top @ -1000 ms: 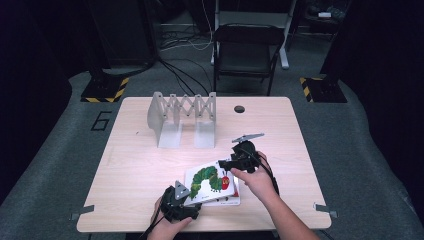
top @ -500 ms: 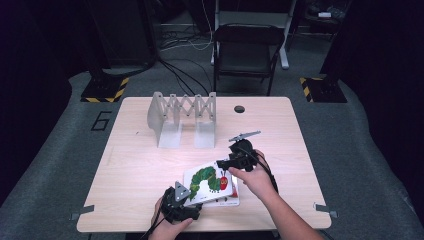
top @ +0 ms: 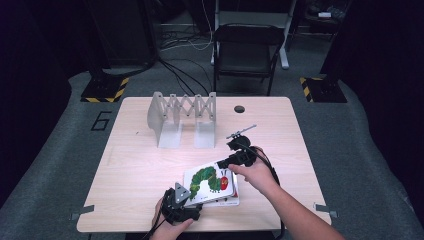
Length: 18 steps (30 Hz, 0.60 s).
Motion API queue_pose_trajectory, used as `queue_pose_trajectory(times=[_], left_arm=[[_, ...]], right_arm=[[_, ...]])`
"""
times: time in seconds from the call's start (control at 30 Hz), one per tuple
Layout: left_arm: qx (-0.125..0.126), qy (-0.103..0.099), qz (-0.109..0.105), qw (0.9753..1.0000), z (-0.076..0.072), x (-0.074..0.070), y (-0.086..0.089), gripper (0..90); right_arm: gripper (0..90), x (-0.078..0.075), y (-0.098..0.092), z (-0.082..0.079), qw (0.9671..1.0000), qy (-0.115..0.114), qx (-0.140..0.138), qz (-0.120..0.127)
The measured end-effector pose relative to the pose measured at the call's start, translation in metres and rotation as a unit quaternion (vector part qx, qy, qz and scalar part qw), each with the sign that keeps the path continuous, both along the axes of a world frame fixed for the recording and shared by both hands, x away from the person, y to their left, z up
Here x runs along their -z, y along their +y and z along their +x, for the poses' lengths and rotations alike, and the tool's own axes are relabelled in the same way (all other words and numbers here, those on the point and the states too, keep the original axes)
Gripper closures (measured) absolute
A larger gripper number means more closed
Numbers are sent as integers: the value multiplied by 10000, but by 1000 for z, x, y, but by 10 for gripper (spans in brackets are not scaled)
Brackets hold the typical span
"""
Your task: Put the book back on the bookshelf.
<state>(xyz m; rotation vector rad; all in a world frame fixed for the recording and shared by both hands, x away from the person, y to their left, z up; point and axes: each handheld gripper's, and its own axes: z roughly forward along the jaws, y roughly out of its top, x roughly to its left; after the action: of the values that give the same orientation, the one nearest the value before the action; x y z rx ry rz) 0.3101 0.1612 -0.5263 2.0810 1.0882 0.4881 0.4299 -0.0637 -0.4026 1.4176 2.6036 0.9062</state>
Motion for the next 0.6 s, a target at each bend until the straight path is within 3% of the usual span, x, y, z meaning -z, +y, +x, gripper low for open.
queue_pose_trajectory(times=[0.17, 0.37, 0.6], left_arm=[[-34, -15, -17, 10000, -1, 1, 0, 149], [-141, 43, -334, 9993, -2, 5, 6, 153], [-103, 18, -250, 9996, -1, 5, 6, 154]], right_arm=[[419, 3, 0, 2, 10000, 0, 13, -24], [417, 2, 1, 1, 10000, 46, 3, -37], [418, 3, 1, 2, 9999, 82, -25, -113]])
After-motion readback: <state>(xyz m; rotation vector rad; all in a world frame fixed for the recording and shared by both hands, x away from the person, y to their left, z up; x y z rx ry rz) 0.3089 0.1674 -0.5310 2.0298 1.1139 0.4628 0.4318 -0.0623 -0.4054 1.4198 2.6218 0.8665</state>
